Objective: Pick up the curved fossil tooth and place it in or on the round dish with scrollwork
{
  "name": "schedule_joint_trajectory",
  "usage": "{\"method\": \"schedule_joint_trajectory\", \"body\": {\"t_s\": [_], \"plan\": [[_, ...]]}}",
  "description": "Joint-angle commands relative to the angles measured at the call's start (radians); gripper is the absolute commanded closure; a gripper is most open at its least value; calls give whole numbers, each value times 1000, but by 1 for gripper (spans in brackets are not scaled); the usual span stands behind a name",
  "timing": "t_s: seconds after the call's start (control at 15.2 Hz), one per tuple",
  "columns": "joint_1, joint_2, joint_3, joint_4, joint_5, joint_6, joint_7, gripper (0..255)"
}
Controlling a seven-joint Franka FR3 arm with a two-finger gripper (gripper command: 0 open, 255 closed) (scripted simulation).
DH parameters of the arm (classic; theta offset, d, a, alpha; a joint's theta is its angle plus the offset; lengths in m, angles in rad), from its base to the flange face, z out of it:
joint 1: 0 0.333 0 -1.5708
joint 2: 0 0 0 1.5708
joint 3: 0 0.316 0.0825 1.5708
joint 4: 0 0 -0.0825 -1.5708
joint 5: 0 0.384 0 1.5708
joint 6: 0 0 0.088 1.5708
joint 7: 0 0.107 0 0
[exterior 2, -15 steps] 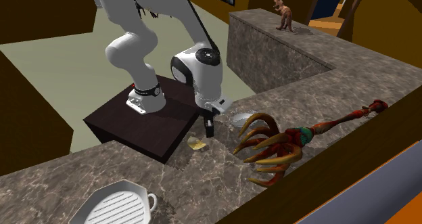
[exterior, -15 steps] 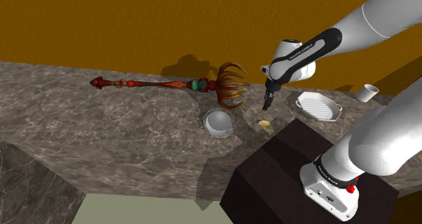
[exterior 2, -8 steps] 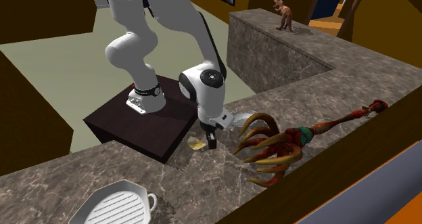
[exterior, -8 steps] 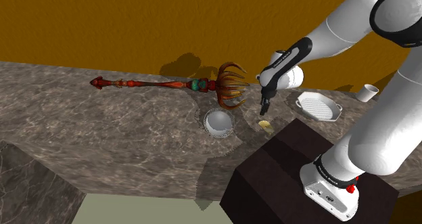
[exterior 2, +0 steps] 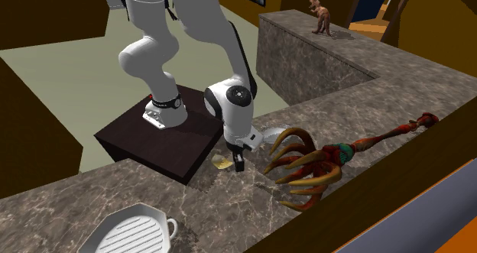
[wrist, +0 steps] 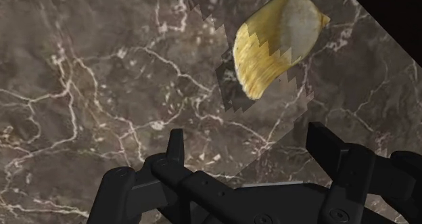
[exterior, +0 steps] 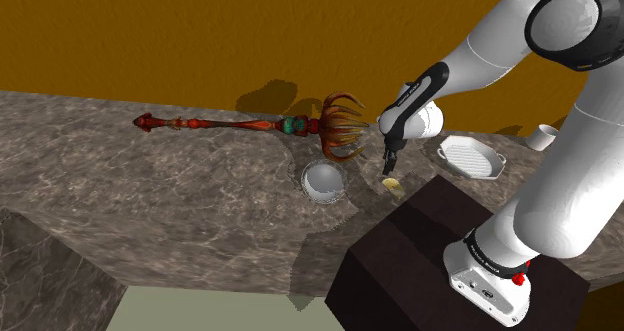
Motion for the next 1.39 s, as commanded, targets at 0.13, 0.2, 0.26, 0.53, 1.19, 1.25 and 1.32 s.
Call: {"method": "schedule_joint_trajectory", "body": {"t_s": [0.13,0.2,0.26,0.53,1.19,1.25,1.32], "plan": [[0,0,0,0,0,0,0,0],[0,0,0,0,0,0,0,255],[0,0,0,0,0,0,0,255],[0,0,0,0,0,0,0,255],[217,-3,-211,-104,-41,14,720,0],[206,16,-194,-102,-15,28,701,0],[193,34,-175,-99,10,42,683,0]]}}
